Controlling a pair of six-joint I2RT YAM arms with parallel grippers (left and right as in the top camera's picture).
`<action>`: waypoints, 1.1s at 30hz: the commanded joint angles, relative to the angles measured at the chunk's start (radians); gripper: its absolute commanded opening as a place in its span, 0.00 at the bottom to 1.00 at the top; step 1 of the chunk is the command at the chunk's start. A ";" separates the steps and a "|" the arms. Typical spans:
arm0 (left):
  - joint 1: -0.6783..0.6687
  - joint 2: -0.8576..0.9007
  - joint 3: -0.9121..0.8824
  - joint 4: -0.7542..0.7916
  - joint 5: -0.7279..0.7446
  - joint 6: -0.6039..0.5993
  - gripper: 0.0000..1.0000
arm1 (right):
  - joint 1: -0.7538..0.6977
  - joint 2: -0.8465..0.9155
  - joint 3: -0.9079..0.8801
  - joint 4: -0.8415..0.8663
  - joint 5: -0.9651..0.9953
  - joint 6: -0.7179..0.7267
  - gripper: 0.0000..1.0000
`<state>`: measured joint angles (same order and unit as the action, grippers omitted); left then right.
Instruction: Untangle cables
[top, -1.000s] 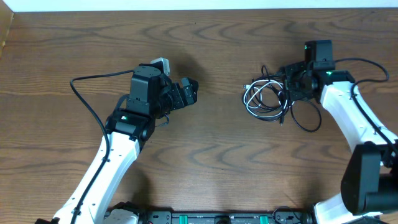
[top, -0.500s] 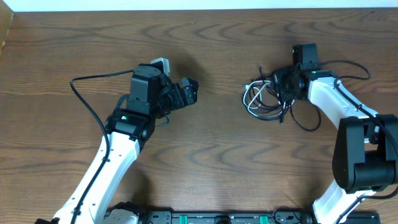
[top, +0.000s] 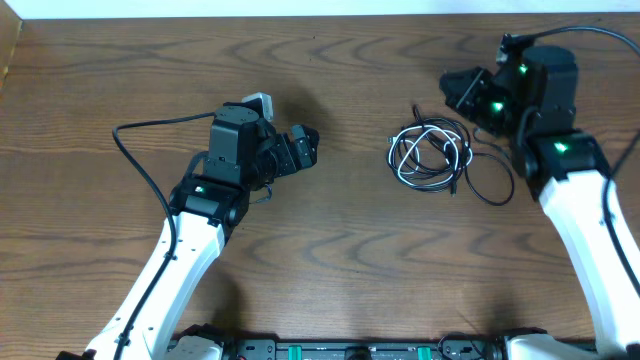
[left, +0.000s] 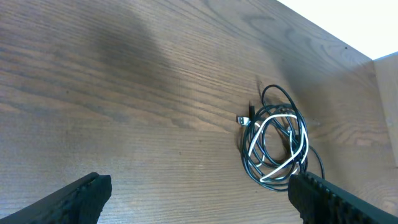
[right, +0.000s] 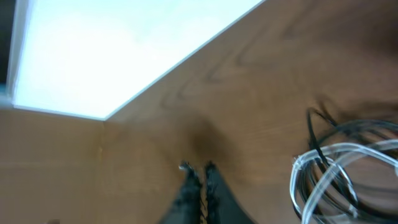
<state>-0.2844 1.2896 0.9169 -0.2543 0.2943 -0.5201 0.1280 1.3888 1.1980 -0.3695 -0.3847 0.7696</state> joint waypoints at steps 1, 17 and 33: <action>-0.001 0.004 0.025 0.001 0.011 0.010 0.97 | 0.008 0.006 -0.008 -0.132 0.155 0.104 0.48; -0.001 0.004 0.025 0.001 0.011 0.010 0.97 | 0.002 0.375 -0.019 -0.083 0.214 0.597 0.49; -0.001 0.004 0.025 0.000 0.011 0.010 0.97 | 0.002 0.560 -0.019 0.046 0.184 0.617 0.01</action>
<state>-0.2844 1.2896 0.9169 -0.2546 0.2943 -0.5201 0.1322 1.9419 1.1831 -0.3244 -0.1925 1.4078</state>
